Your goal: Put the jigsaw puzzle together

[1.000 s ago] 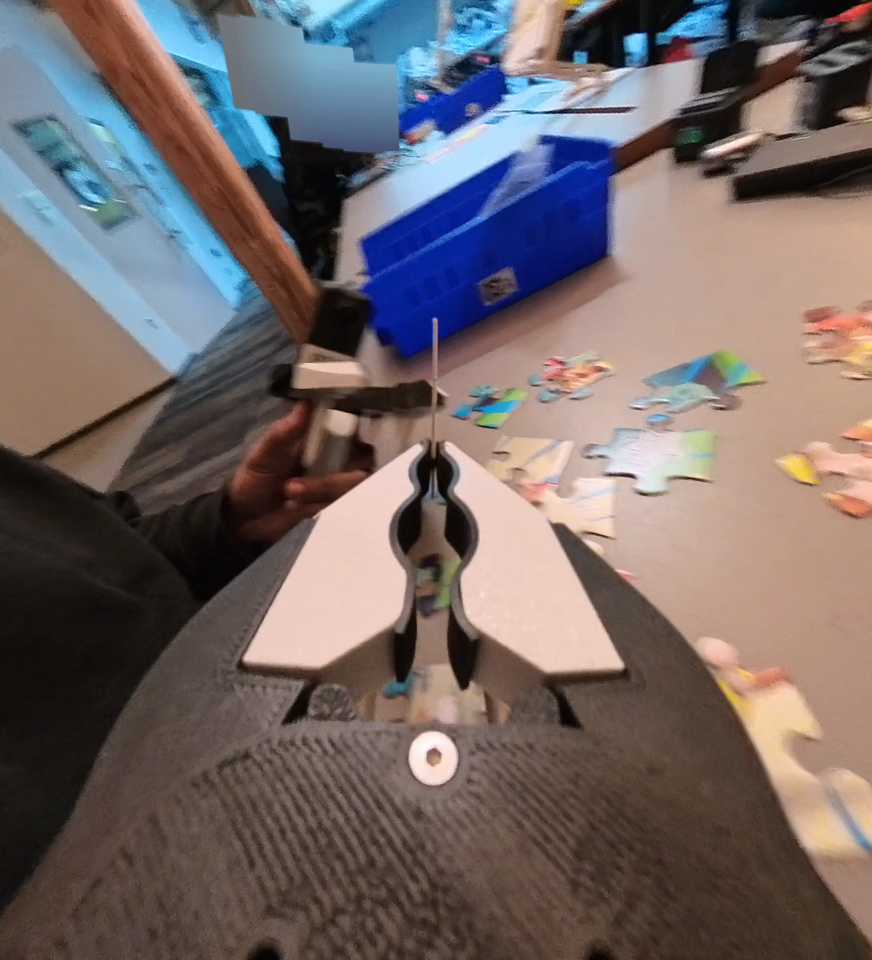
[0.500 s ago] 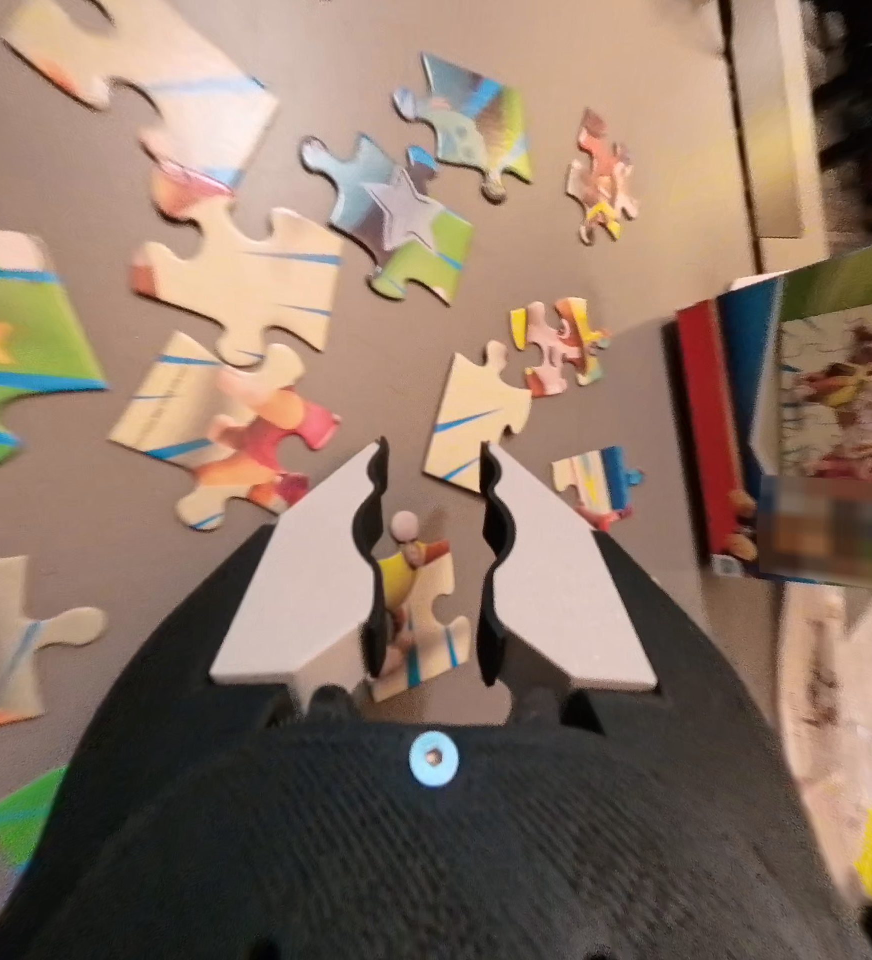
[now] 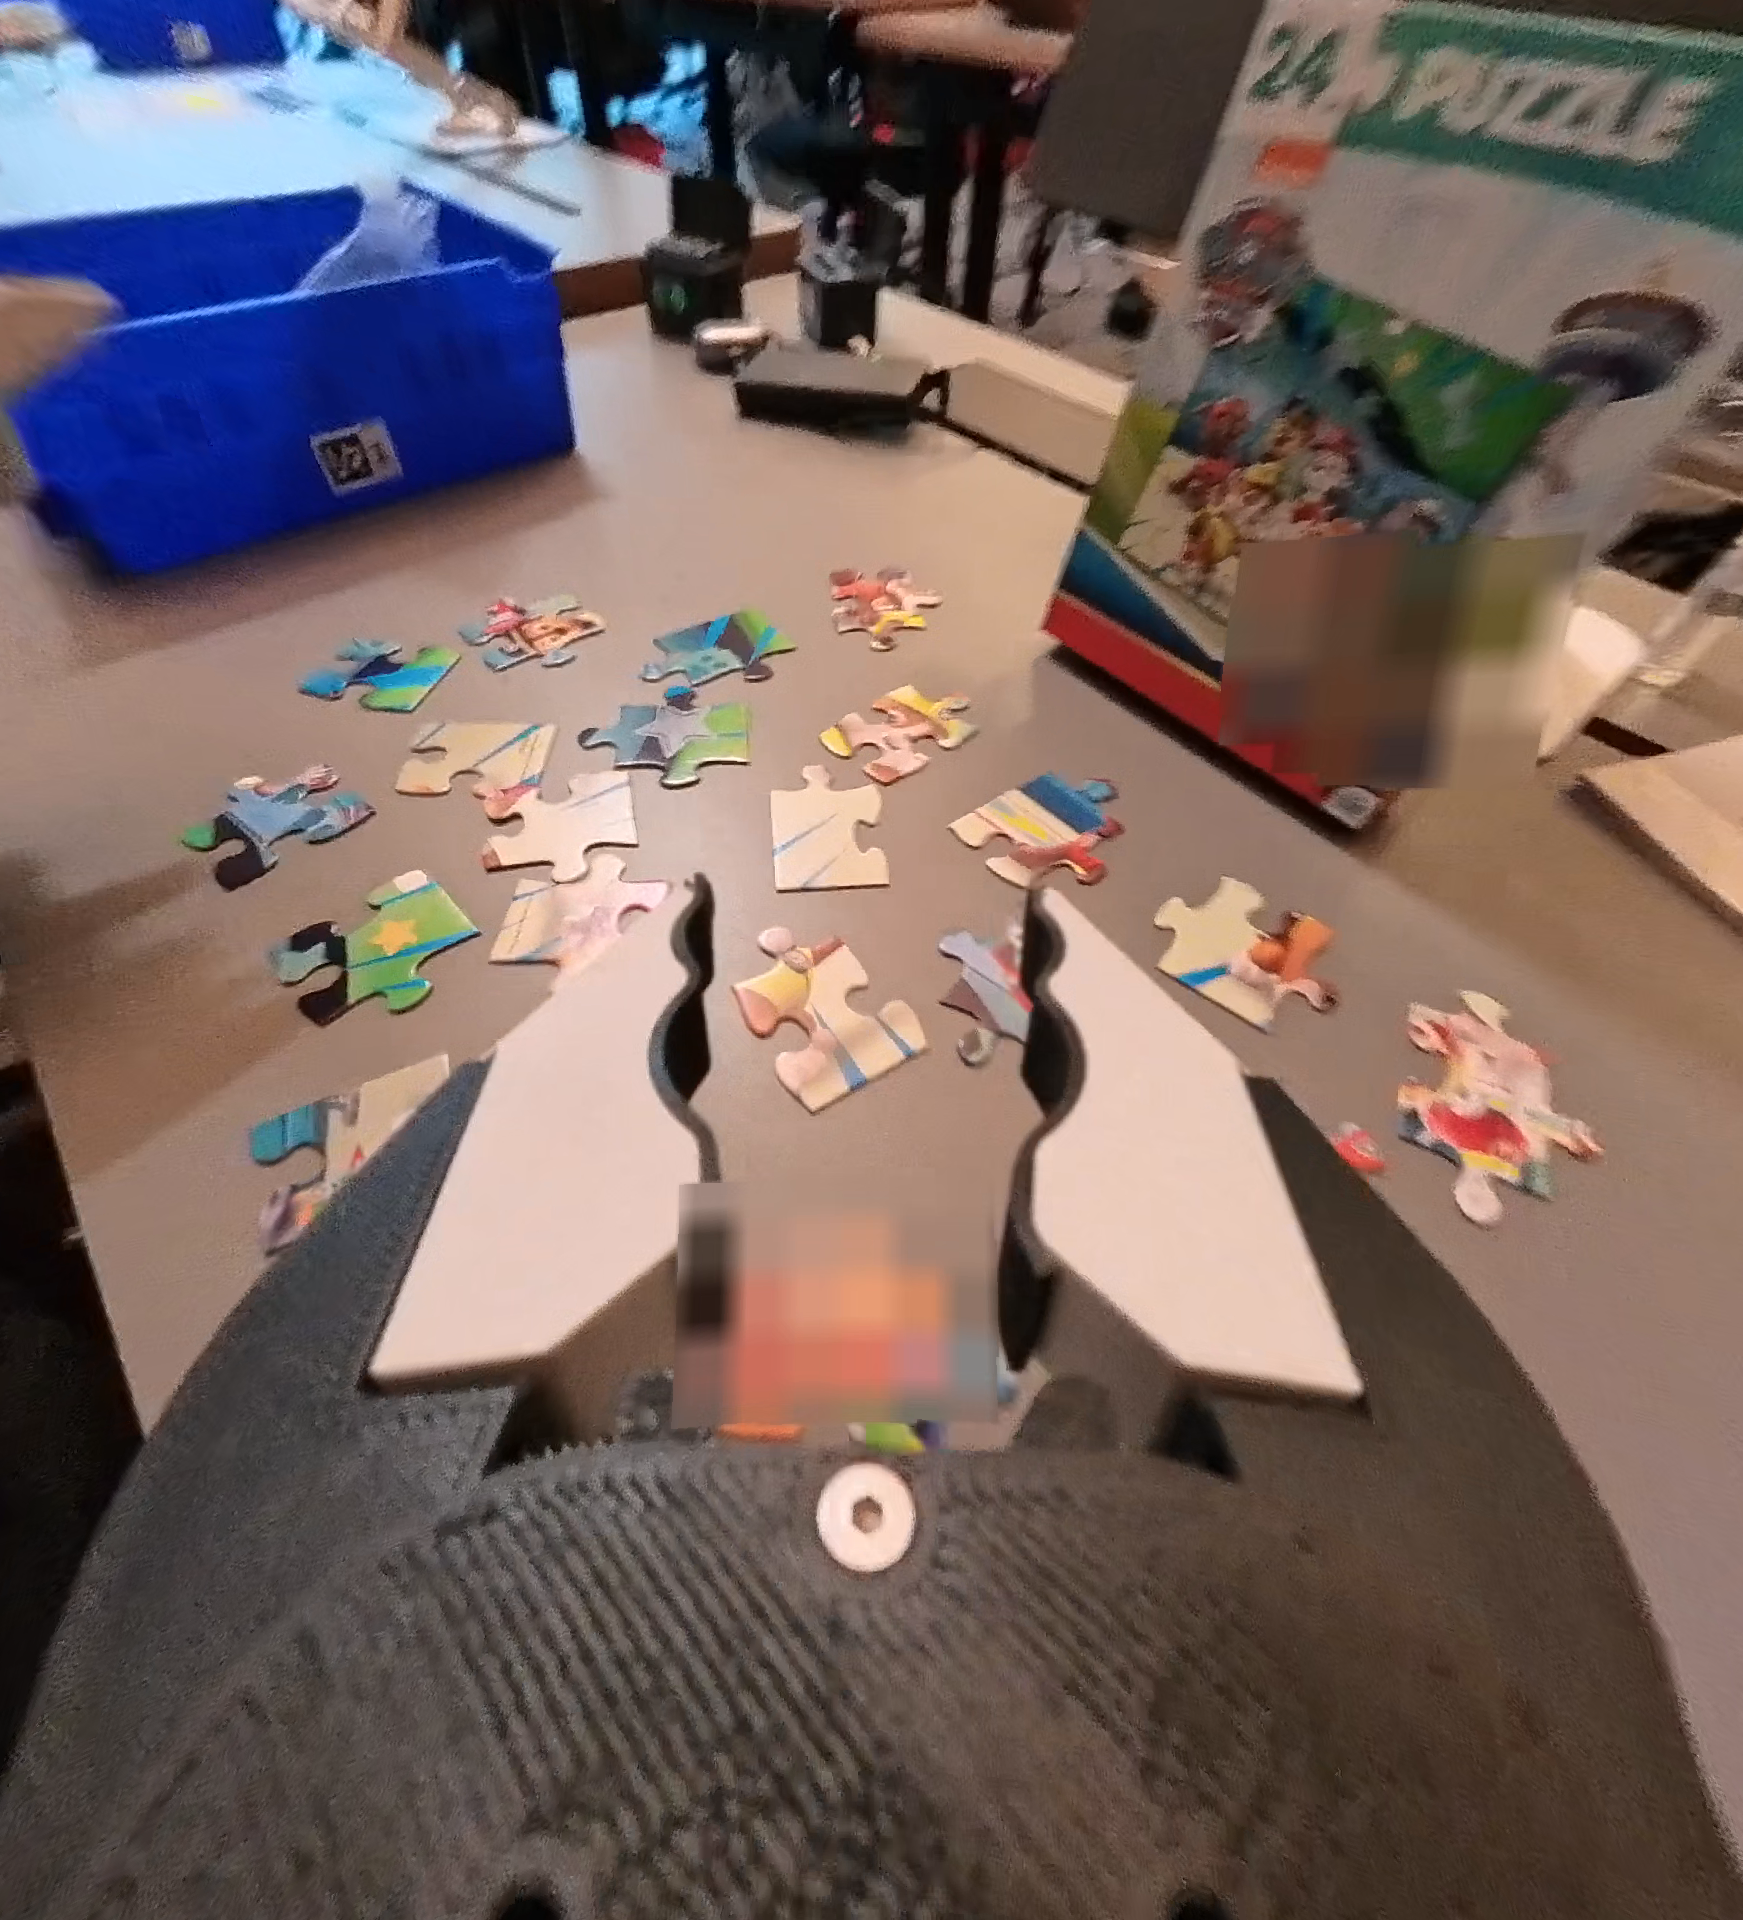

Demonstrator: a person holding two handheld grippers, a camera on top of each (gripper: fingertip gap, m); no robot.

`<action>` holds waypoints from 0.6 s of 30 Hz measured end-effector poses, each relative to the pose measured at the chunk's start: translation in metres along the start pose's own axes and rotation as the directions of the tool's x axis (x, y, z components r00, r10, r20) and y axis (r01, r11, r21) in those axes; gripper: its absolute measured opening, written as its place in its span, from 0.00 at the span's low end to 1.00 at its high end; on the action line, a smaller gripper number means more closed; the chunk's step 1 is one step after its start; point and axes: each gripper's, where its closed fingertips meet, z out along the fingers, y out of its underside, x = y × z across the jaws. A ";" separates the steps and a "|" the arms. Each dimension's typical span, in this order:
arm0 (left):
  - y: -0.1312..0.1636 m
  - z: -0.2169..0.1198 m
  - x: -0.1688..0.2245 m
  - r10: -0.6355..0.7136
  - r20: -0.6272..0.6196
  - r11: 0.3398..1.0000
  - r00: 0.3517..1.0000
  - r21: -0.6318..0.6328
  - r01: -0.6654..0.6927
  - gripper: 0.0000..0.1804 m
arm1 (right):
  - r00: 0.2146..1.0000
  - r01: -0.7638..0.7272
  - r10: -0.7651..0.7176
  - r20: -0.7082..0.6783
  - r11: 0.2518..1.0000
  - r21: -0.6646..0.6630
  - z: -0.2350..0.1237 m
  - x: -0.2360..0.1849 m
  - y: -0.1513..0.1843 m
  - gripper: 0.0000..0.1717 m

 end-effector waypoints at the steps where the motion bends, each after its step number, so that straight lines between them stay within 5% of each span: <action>1: -0.009 -0.004 -0.008 -0.022 0.030 0.999 0.999 0.036 0.021 0.12 | 0.999 -0.004 0.004 -0.050 1.000 0.008 -0.010 0.006 0.005 0.35; 3: -0.010 -0.006 0.012 -0.190 -0.151 0.981 0.970 -0.061 0.183 0.00 | 0.988 -0.005 0.003 -0.151 1.000 -0.014 -0.029 0.017 0.024 0.37; 6: -0.023 -0.014 0.051 -0.484 -0.429 0.874 0.762 -0.197 0.444 0.05 | 0.974 0.009 0.002 -0.226 0.999 0.045 -0.052 0.023 0.025 0.35; 8: -0.025 -0.015 0.060 -0.526 -0.462 0.846 0.714 -0.200 0.494 0.07 | 0.976 0.002 0.019 -0.217 0.996 0.094 -0.063 0.015 0.013 0.34; 12: 0.001 -0.005 0.080 -0.539 -0.422 0.839 0.729 -0.191 0.509 0.07 | 0.976 0.006 0.041 -0.215 0.977 0.213 -0.078 -0.008 -0.001 0.28; 16: -0.015 -0.004 0.139 -0.660 -0.611 0.730 0.437 -0.386 0.564 0.16 | 0.978 0.001 0.033 -0.207 0.987 0.158 -0.065 -0.026 0.015 0.28; 18: -0.019 0.013 0.151 -0.640 -0.616 0.751 0.460 -0.376 0.543 0.23 | 0.971 0.049 -0.020 -0.240 0.992 0.116 -0.060 -0.026 0.020 0.28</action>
